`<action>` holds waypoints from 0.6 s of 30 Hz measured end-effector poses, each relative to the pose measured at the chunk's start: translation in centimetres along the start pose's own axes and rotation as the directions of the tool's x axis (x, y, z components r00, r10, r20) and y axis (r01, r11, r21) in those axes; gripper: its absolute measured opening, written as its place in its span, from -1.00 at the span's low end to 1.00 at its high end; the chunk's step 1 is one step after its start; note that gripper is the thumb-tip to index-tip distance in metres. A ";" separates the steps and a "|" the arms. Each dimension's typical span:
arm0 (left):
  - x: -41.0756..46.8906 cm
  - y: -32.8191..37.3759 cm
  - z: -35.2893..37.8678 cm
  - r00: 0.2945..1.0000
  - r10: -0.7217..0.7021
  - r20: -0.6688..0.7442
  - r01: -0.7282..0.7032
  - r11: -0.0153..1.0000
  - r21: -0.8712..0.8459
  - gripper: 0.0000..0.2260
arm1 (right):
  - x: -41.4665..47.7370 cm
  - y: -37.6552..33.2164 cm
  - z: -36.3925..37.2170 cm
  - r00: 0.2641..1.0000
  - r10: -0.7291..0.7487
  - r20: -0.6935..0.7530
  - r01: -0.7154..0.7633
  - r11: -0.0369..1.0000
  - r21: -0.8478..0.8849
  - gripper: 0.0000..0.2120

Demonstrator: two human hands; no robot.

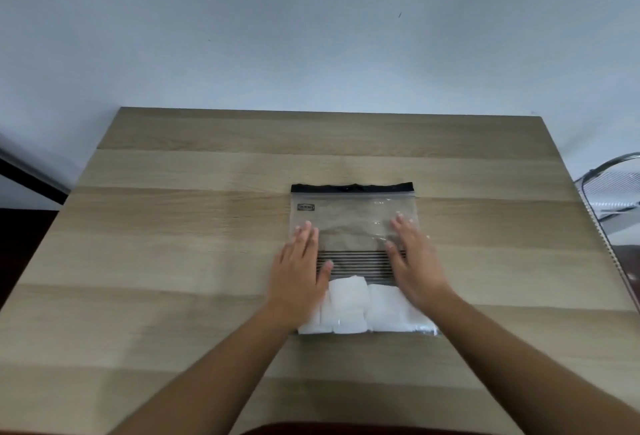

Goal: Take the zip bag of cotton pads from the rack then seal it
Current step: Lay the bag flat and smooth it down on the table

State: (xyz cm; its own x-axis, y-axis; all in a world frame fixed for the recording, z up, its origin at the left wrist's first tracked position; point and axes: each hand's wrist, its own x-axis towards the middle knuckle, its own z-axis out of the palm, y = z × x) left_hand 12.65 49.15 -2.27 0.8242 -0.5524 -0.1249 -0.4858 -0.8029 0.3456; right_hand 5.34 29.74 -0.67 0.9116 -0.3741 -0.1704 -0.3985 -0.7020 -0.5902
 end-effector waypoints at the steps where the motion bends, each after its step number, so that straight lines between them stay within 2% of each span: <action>1: -1.1 0.5 0.5 1.000 0.021 0.008 -0.021 1.000 -0.005 -0.44 | -1.2 -0.7 0.8 0.998 -0.054 0.016 0.055 0.997 -0.060 -0.50; 3: -2.7 0.9 1.7 0.999 0.042 0.035 -0.042 0.999 -0.002 -0.46 | -3.2 -1.4 2.6 0.989 -0.127 0.078 0.138 0.977 -0.162 -0.47; 7: -4.1 0.2 3.4 0.995 0.070 0.065 -0.074 0.996 0.050 -0.46 | -4.7 -0.8 5.0 0.970 -0.143 0.194 0.202 0.921 -0.333 -0.44; 11: -4.3 -0.2 3.8 0.994 0.099 0.039 -0.102 0.989 0.105 -0.42 | -4.9 0.1 5.6 0.965 -0.176 0.197 0.248 0.859 -0.447 -0.40; 18: -4.8 -1.4 3.4 0.994 0.108 0.011 -0.108 0.989 0.096 -0.39 | -5.4 1.7 4.4 0.974 -0.188 0.127 0.226 0.851 -0.473 -0.32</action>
State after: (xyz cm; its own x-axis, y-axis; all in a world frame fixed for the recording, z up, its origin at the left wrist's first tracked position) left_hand 8.37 52.19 -5.29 0.7638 -0.6381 -0.0973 -0.5978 -0.7561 0.2663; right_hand 0.17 33.22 -4.23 0.9756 -0.1555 -0.1549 -0.1810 -0.9691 -0.1678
